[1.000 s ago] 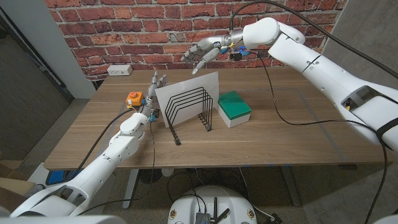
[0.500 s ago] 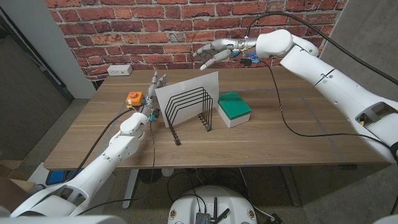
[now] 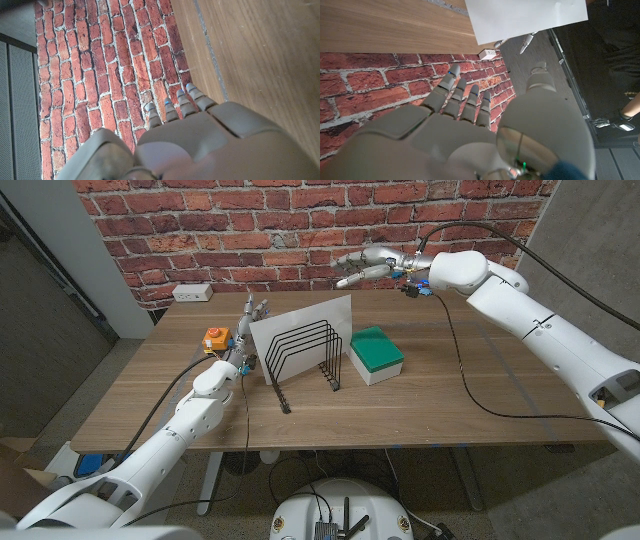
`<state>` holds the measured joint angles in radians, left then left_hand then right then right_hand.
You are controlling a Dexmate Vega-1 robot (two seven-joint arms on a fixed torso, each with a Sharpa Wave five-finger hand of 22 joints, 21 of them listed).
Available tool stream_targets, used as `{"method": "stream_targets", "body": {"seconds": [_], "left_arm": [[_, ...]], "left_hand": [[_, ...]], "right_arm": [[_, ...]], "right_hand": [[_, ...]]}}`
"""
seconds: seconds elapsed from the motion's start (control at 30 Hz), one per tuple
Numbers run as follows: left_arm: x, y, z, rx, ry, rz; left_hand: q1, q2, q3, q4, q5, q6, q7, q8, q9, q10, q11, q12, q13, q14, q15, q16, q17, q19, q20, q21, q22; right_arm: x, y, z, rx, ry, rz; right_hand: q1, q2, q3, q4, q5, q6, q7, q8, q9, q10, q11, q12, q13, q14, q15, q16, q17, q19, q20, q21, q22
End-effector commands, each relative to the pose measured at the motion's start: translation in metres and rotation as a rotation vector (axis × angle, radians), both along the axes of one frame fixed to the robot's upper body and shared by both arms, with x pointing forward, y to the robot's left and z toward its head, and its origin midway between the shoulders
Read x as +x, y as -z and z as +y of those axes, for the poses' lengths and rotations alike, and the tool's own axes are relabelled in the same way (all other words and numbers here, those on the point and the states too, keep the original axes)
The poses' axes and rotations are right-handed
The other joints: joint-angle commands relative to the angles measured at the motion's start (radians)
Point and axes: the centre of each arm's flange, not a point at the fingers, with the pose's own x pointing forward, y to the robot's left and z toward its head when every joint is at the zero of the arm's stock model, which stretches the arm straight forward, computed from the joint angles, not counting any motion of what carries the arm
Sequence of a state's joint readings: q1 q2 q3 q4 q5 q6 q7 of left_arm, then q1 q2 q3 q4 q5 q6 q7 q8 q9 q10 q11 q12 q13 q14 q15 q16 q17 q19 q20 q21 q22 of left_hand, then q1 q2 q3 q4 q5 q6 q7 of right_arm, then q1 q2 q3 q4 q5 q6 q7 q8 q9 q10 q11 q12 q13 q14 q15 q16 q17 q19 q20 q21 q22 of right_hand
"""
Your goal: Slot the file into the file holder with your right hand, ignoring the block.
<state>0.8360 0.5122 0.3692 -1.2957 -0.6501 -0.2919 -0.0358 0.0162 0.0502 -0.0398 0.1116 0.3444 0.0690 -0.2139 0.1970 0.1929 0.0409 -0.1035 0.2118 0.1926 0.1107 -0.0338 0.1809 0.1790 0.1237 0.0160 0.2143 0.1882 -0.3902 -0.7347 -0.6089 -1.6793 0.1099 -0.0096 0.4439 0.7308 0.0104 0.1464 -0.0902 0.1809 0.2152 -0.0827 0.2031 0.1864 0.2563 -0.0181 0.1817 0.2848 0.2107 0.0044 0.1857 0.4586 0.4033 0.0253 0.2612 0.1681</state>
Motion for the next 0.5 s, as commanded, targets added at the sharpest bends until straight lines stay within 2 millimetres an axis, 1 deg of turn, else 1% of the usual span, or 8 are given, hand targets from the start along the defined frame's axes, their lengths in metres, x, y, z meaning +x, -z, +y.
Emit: {"method": "stream_targets", "body": {"seconds": [0.03,0.2,0.23,0.3,0.37,0.5], "left_arm": [[0.0,0.0,0.0,0.0,0.0,0.0],[0.0,0.0,0.0,0.0,0.0,0.001],[0.0,0.0,0.0,0.0,0.0,0.001],[0.0,0.0,0.0,0.0,0.0,0.001],[0.0,0.0,0.0,0.0,0.0,0.0],[0.0,0.0,0.0,0.0,0.0,0.001]], "left_hand": [[-0.005,-0.007,0.005,0.002,-0.003,0.001,-0.005,0.003,0.005,0.001,-0.011,0.003,0.005,0.01,0.002,0.006,0.002,0.009,0.0,0.002,0.005],[-0.005,-0.007,0.006,0.001,-0.003,0.0,-0.005,0.003,0.005,0.002,-0.01,0.003,0.005,0.01,0.002,0.006,0.002,0.009,0.0,0.002,0.005],[-0.005,-0.007,0.006,0.001,-0.003,0.0,-0.005,0.003,0.005,0.002,-0.011,0.003,0.005,0.01,0.002,0.006,0.002,0.009,-0.001,0.002,0.005],[-0.005,-0.007,0.006,0.001,-0.003,0.001,-0.005,0.003,0.005,0.001,-0.011,0.003,0.005,0.011,0.0,0.006,0.002,0.009,-0.001,0.002,0.005],[-0.005,-0.007,0.006,0.001,-0.003,0.001,-0.005,0.003,0.005,0.002,-0.01,0.003,0.005,0.011,0.001,0.006,0.002,0.009,-0.001,0.002,0.005],[-0.005,-0.007,0.006,0.001,-0.003,0.001,-0.005,0.003,0.005,0.002,-0.013,0.003,0.005,0.01,0.001,0.006,0.002,0.009,-0.001,0.002,0.005]], "right_arm": [[0.014,0.019,-0.024,0.158,0.036,0.024],[0.026,0.029,-0.031,0.224,0.029,0.05],[0.028,0.032,-0.033,0.244,0.026,0.053],[0.032,0.037,-0.037,0.275,0.018,0.066],[0.035,0.042,-0.042,0.298,0.021,0.075],[0.042,0.051,-0.05,0.346,0.025,0.084]], "right_hand": [[-0.021,0.006,-0.001,0.011,-0.002,0.005,-0.006,-0.005,-0.001,-0.013,-0.006,0.003,-0.005,-0.016,0.002,0.002,-0.005,-0.021,-0.002,-0.016,-0.002],[-0.042,0.008,-0.007,0.017,-0.004,-0.005,-0.007,-0.011,-0.001,-0.029,-0.004,0.001,-0.015,-0.032,0.003,0.0,-0.014,-0.041,-0.002,-0.033,-0.002],[-0.052,0.009,-0.009,0.021,-0.004,-0.006,-0.01,-0.011,-0.001,-0.03,-0.007,0.001,-0.018,-0.035,0.002,0.001,-0.016,-0.043,-0.004,-0.037,-0.002],[-0.069,0.011,-0.014,0.029,-0.004,-0.005,-0.007,-0.011,-0.001,-0.031,-0.003,0.002,-0.021,-0.037,0.005,0.003,-0.019,-0.041,0.002,-0.039,-0.002],[-0.101,0.015,-0.023,0.044,-0.002,-0.006,-0.006,-0.011,-0.001,-0.032,-0.001,0.004,-0.028,-0.039,0.009,0.005,-0.023,-0.043,0.009,-0.045,-0.002],[-0.138,0.017,-0.035,0.06,0.001,-0.008,-0.006,-0.012,0.0,-0.035,0.005,0.005,-0.035,-0.049,0.013,0.005,-0.028,-0.048,0.012,-0.053,-0.002]]}}
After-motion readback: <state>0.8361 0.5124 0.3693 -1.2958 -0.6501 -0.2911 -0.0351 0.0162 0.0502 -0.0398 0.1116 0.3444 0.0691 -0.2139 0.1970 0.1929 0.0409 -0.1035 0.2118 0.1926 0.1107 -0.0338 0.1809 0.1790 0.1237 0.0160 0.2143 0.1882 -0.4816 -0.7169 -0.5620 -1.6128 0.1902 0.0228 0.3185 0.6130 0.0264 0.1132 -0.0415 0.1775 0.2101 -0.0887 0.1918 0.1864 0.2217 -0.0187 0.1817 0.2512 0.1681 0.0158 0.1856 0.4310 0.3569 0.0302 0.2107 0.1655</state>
